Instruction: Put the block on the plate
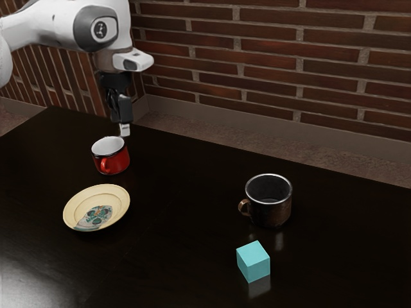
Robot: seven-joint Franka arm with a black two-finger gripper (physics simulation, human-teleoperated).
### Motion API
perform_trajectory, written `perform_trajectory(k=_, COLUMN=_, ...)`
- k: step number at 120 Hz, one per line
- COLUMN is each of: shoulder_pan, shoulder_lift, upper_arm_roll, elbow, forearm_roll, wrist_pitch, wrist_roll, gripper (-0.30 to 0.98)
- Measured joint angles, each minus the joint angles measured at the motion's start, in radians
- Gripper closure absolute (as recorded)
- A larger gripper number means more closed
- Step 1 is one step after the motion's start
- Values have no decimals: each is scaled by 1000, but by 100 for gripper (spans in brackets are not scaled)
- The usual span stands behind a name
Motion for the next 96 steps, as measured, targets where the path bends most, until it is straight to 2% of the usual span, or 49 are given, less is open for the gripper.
perform_trajectory(k=33, shoulder_pan=-35, shoulder_lift=28, upper_arm_roll=-16, elbow=22, forearm_roll=-53, wrist_pitch=41, wrist_roll=102, gripper=0)
perform_trajectory(k=64, shoulder_pan=-208, shoulder_lift=191, upper_arm_roll=-25, elbow=141, forearm_roll=-108, wrist_pitch=111, wrist_roll=126, gripper=0)
perform_trajectory(k=69, shoulder_pan=-240, shoulder_lift=205, upper_arm_roll=-3, elbow=146, forearm_roll=-118, wrist_pitch=124, wrist_roll=122, gripper=0)
perform_trajectory(k=80, shoulder_pan=-380, shoulder_lift=219, upper_arm_roll=135, elbow=150, forearm_roll=-168, wrist_pitch=144, wrist_roll=97, gripper=0)
perform_trajectory(k=96, shoulder_pan=-489, shoulder_lift=237, upper_arm_roll=209, elbow=149, forearm_roll=-208, wrist_pitch=165, wrist_roll=55, gripper=0)
